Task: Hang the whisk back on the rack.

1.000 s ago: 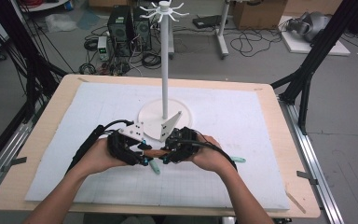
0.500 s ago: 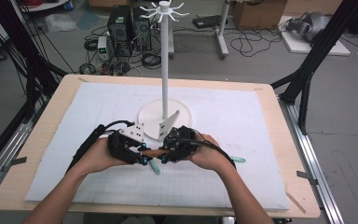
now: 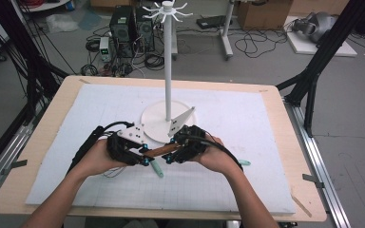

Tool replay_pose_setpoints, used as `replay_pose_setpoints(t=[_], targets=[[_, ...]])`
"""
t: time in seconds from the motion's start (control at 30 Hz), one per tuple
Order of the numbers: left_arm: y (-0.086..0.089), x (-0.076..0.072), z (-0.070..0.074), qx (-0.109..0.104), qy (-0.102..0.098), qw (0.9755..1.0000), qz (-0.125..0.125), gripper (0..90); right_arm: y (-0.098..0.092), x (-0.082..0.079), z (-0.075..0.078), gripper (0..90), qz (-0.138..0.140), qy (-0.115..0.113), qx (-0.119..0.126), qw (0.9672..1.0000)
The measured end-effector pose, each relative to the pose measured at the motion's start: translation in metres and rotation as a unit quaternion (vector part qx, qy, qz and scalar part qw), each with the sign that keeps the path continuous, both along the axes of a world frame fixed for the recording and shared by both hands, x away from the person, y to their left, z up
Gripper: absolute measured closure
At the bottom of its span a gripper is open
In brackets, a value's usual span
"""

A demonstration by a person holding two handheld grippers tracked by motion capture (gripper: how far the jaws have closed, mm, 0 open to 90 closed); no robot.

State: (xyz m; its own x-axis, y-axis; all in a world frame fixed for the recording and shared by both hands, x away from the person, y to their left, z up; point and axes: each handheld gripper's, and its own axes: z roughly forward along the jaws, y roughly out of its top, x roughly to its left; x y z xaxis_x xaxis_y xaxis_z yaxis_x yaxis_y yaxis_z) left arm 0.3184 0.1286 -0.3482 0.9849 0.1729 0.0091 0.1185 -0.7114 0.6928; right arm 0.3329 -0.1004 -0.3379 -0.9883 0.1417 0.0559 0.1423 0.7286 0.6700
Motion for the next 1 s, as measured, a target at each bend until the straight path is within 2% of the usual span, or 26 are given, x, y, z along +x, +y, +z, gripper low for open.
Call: replay_pose_setpoints(t=[0.1, 0.17, 0.27, 0.4, 0.47, 0.77, 0.9, 1.0], targets=[[0.003, 0.002, 0.002, -0.003, -0.006, 1.0000, 0.007, 71.5, -0.008, 0.002, -0.002, 55.5, -0.016, 0.018, 0.027, 0.9993], [0.004, 0.002, 0.003, -0.007, -0.004, 0.9999, 0.008, 71.4, -0.011, 0.002, -0.003, 54.5, -0.023, 0.019, 0.038, 0.9988], [0.005, 0.003, 0.004, -0.015, -0.004, 0.9998, 0.012, 71.5, -0.015, 0.004, -0.001, 53.9, -0.032, 0.027, 0.073, 0.9965], [0.005, 0.003, 0.005, -0.011, -0.005, 0.9999, 0.011, 71.5, -0.020, 0.006, 0.003, 55.1, -0.035, 0.034, 0.104, 0.9934], [0.004, 0.003, 0.004, -0.015, -0.004, 0.9998, 0.014, 71.5, -0.020, 0.007, 0.004, 57.4, -0.034, 0.038, 0.108, 0.9929], [0.002, 0.002, 0.007, -0.010, -0.006, 0.9999, 0.006, 71.5, -0.014, 0.007, 0.002, 64.0, -0.022, 0.043, 0.105, 0.9933], [0.002, 0.002, 0.007, -0.017, -0.006, 0.9998, 0.008, 71.5, -0.013, 0.008, 0.002, 66.0, -0.020, 0.050, 0.115, 0.9919], [0.002, 0.002, 0.007, -0.011, -0.005, 0.9999, 0.004, 71.5, -0.013, 0.008, 0.002, 67.2, -0.017, 0.056, 0.116, 0.9916]])
